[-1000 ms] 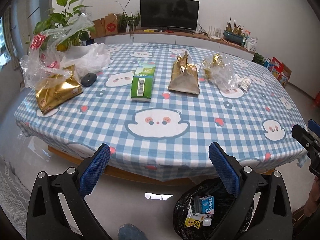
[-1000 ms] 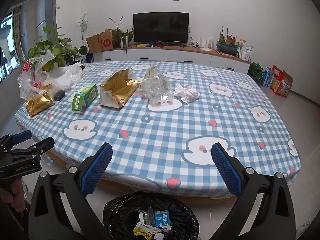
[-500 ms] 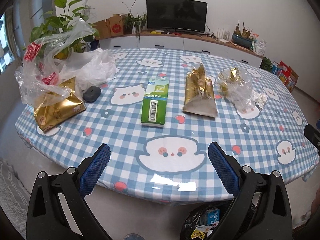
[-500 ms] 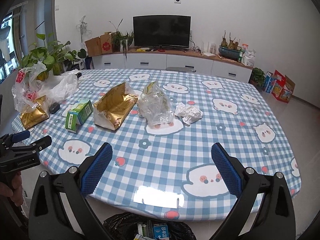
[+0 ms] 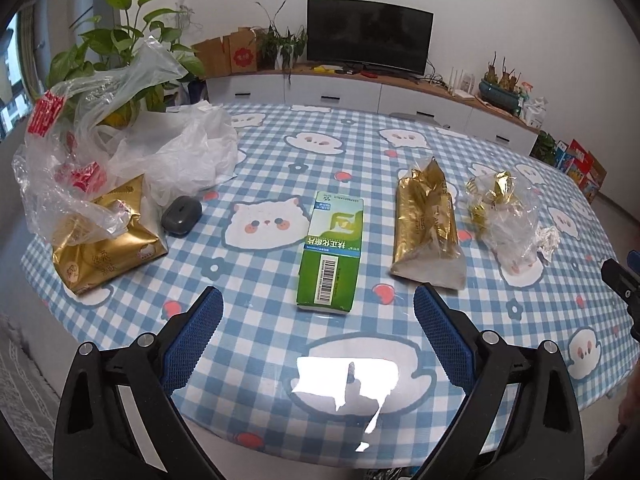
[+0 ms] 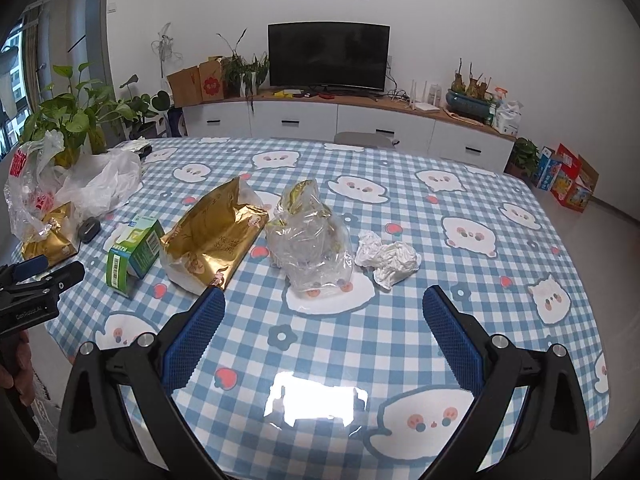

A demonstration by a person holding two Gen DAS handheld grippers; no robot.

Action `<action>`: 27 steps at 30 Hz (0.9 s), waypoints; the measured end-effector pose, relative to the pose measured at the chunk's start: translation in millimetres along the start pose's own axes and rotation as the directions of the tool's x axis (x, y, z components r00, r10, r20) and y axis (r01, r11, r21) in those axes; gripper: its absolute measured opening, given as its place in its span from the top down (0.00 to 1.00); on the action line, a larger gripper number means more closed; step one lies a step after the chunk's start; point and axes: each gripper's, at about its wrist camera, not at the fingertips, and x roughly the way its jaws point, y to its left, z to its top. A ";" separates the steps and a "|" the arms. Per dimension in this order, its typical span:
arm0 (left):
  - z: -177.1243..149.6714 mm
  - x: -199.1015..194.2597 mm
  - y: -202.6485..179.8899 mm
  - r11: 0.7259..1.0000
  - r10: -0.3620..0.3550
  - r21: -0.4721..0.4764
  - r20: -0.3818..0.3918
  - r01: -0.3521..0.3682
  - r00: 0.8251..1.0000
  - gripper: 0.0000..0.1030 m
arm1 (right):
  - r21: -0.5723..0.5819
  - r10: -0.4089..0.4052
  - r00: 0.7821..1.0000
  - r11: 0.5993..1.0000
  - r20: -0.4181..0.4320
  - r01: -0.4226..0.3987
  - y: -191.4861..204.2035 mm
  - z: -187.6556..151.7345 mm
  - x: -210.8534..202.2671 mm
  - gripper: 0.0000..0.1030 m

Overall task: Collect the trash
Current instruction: 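Move both tools back up toward the table items, then grasp the green tea box with the left tool while the right tool grasps the clear plastic bag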

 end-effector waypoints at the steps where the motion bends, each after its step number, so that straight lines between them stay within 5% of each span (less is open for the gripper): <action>1: 1.9 4.0 0.5 1.000 -0.011 0.000 -0.007 0.011 1.000 0.11 | -0.003 -0.001 1.000 1.000 -0.003 0.001 1.0 3.1 5.1 0.08; 27: 40.7 101.4 -6.3 1.000 0.012 -0.002 -0.136 -0.012 0.991 0.14 | -0.026 0.004 0.991 1.000 -0.137 -0.007 19.2 56.1 135.1 0.12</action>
